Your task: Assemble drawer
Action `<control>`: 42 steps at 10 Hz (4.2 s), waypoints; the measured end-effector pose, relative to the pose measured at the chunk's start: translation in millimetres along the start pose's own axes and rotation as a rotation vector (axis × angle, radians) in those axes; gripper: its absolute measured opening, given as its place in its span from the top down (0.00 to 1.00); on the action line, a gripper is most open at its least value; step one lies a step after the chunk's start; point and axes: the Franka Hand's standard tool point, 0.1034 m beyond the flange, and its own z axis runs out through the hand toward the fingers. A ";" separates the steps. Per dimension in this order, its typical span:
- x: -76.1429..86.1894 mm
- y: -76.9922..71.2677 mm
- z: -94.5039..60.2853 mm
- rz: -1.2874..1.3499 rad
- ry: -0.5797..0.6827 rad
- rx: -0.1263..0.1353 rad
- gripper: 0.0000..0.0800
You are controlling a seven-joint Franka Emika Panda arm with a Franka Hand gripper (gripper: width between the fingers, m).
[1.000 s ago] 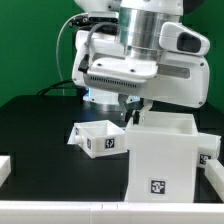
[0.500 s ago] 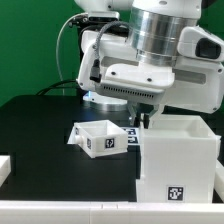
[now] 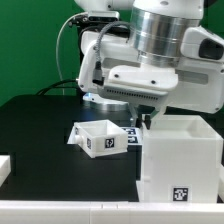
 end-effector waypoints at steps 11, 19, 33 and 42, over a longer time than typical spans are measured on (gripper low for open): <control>2.8 23.4 -3.7 0.030 0.026 0.007 0.64; 28.6 -39.5 -61.7 0.086 -0.033 0.073 0.19; 56.3 -65.2 -26.0 1.075 0.081 0.105 0.19; 99.3 -79.0 2.1 1.077 0.182 0.056 0.19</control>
Offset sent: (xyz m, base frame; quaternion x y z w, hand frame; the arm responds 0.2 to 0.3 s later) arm 0.0060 0.0309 -0.0036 0.0079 0.0155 0.0287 0.9994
